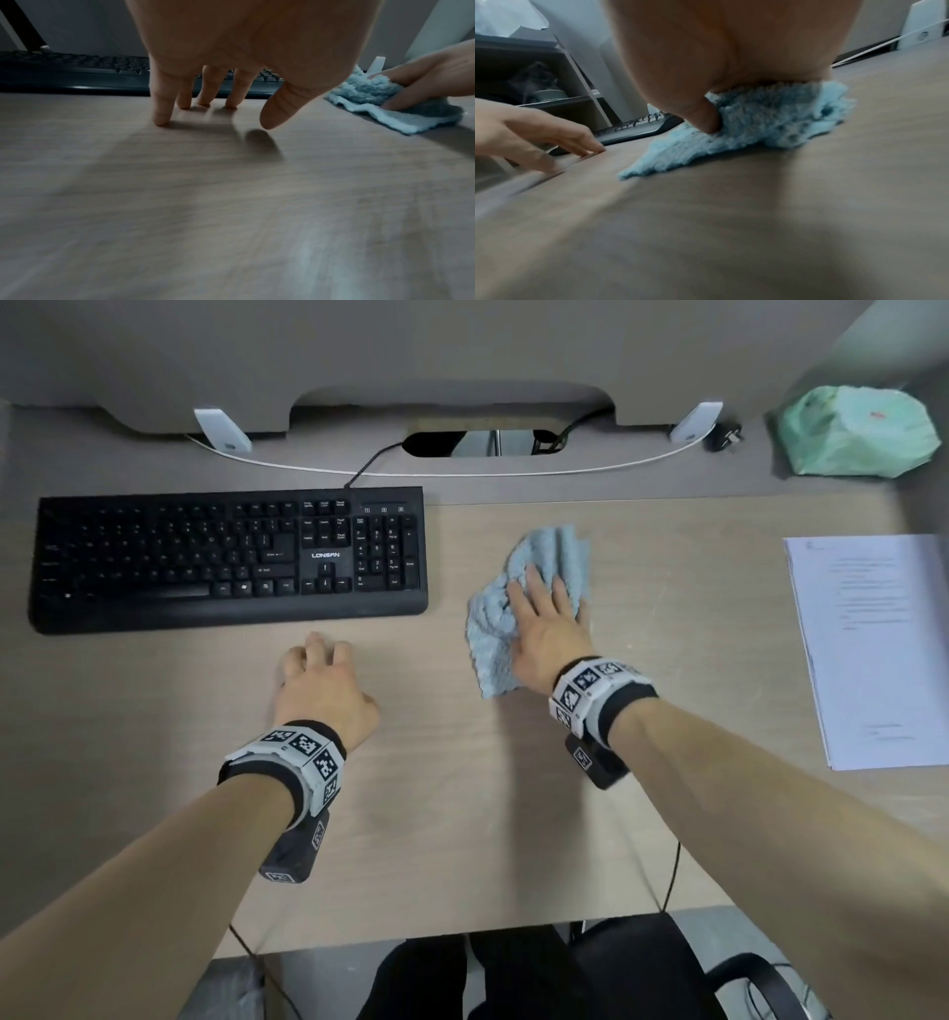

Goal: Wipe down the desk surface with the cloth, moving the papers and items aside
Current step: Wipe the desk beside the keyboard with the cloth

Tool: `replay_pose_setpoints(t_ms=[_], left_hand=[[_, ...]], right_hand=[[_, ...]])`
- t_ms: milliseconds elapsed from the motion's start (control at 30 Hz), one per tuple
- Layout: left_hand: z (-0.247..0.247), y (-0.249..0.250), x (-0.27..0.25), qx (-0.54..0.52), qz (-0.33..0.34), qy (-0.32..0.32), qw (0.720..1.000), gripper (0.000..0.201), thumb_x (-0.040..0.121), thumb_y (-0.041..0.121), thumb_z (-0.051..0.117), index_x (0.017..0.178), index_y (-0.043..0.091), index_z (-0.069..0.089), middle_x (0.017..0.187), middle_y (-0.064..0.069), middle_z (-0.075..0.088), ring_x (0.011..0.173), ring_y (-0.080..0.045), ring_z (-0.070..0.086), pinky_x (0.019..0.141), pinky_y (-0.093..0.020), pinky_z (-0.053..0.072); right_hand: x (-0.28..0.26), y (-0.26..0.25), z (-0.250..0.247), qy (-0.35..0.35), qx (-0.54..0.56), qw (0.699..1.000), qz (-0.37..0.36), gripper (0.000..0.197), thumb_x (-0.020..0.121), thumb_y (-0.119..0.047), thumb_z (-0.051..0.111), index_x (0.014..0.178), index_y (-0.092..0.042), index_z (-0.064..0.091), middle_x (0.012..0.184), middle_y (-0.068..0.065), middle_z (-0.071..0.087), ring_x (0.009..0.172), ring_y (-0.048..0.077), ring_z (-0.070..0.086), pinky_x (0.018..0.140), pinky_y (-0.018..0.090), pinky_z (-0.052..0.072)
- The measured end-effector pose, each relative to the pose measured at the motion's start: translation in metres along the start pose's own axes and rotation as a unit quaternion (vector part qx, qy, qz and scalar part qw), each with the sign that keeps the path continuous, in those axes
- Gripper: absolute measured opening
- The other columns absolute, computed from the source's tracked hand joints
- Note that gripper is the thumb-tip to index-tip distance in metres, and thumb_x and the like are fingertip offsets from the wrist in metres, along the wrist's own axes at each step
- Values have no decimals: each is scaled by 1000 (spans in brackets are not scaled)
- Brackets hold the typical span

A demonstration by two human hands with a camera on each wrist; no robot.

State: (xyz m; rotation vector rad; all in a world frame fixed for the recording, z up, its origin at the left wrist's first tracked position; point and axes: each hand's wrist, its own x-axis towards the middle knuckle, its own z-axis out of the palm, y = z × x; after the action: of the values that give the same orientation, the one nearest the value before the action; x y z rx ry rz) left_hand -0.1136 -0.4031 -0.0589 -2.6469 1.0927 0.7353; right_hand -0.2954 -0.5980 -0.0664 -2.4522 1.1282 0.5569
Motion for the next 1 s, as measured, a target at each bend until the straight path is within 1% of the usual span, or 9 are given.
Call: replay_pose_setpoints(t_ms=[100,300,400,533,633,700,867,933,1000], left_hand=[[-1,1,0,-4,-4,-4,1000,60,80,27,51,137,13,36,154,-12,20,136,-35,22,105,-47,41],[1,0,-1,7,2,-4,1000,63,80,31,50,138,12,35,153,-13,21,136,-36,22,105,-49,39],[3,0,-1,18,13,0,1000,62,82,36,46,138,11,34,154,-14,20,136,-38,22,105,-50,39],[0,-2,-3,35,26,2,999,65,88,47,37,140,9,32,154,-17,22,133,-40,25,105,-50,37],[-1,-8,-4,48,55,10,997,66,89,49,33,140,8,34,152,-18,26,130,-41,30,104,-49,36],[-3,-14,-4,51,67,10,996,64,89,49,33,141,11,34,152,-16,27,129,-39,32,102,-48,37],[-2,-31,-5,55,109,13,992,63,88,46,34,145,19,28,151,-10,26,128,-35,33,103,-46,39],[-1,-37,-4,49,124,15,991,65,88,46,34,146,17,27,151,-7,27,128,-35,34,105,-46,38],[-2,-44,-3,41,137,21,989,67,89,46,35,148,14,27,153,-5,27,130,-34,34,107,-45,36]], right_hand=[[-13,38,4,21,13,1000,12,84,89,-26,51,157,-26,2,165,-5,-9,152,27,-7,119,58,5],[-7,144,-11,36,47,967,249,81,91,-40,41,156,-18,-2,165,7,-4,150,37,1,119,56,12],[-11,109,-2,43,49,967,248,84,90,-39,41,156,-14,-3,164,12,-7,149,41,-4,118,61,9],[-42,1,27,22,13,997,73,84,92,-32,44,157,-19,-7,164,5,-16,150,34,-12,118,62,-3],[-65,-8,44,9,-10,1000,-10,81,93,-33,49,157,-25,0,165,-2,-10,151,29,-7,119,59,2],[-74,23,46,22,9,999,22,79,93,-31,50,157,-29,3,165,-5,-5,152,27,-3,119,59,7],[-100,81,46,61,111,959,252,81,92,-28,50,157,-22,3,165,3,-4,151,34,1,117,62,14],[-99,56,48,50,135,952,269,83,89,-23,50,157,-19,2,165,7,-6,150,37,-3,117,62,12],[-104,5,58,33,109,971,211,87,86,-22,50,157,-16,-1,165,7,-9,150,37,-8,118,63,6]])
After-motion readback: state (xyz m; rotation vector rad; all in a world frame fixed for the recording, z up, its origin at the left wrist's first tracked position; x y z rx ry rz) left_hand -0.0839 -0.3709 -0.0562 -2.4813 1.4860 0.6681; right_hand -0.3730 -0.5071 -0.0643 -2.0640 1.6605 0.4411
